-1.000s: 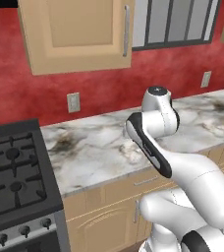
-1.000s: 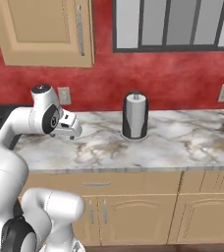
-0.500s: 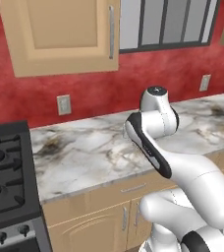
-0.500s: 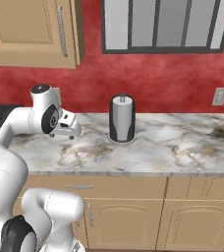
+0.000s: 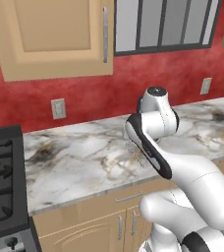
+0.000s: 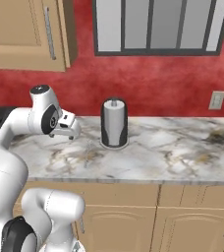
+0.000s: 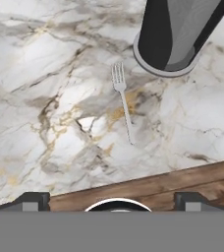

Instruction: Organize the utensils by type. Pick up the wooden spoons from the counter and place them in the open cabinet. Then pick up the metallic utensils from the counter and place them in the open drawer.

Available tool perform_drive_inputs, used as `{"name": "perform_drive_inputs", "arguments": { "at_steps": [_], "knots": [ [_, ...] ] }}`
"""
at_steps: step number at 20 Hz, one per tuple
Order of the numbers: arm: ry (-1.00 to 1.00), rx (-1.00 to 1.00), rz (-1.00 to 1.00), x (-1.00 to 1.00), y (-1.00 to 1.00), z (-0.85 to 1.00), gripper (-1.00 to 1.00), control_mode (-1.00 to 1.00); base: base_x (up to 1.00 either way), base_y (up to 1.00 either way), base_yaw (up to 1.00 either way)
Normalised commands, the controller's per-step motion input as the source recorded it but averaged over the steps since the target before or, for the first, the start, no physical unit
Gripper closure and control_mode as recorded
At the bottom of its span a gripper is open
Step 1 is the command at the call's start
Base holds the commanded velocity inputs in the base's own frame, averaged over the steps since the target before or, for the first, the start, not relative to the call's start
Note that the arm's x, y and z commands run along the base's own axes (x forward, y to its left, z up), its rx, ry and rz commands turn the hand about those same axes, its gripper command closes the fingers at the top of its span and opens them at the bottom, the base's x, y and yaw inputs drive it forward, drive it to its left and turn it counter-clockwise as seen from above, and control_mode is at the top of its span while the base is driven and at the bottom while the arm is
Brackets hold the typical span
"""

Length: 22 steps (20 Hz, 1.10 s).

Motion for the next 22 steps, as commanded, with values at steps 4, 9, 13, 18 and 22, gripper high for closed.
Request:
{"name": "perform_drive_inputs", "arguments": {
  "at_steps": [4, 9, 13, 18, 22],
  "knots": [
    [0.0, 0.0, 0.0, 0.0, 0.0, 0.0, -1.0, 1.0, 0.49, -0.18, 0.01],
    [0.0, 0.0, 0.0, 0.0, 0.0, 0.0, -1.0, 1.0, 0.32, -0.13, 0.0],
    [0.0, 0.0, 0.0, 0.0, 0.0, 0.0, -1.0, 1.0, 0.07, -0.06, 0.0],
    [0.0, 0.0, 0.0, 0.0, 0.0, 0.0, -1.0, 1.0, 0.0, 0.0, 0.0],
    [0.0, 0.0, 0.0, 0.0, 0.0, 0.0, -1.0, 1.0, 0.0, 0.0, 0.0]
  ]
}}
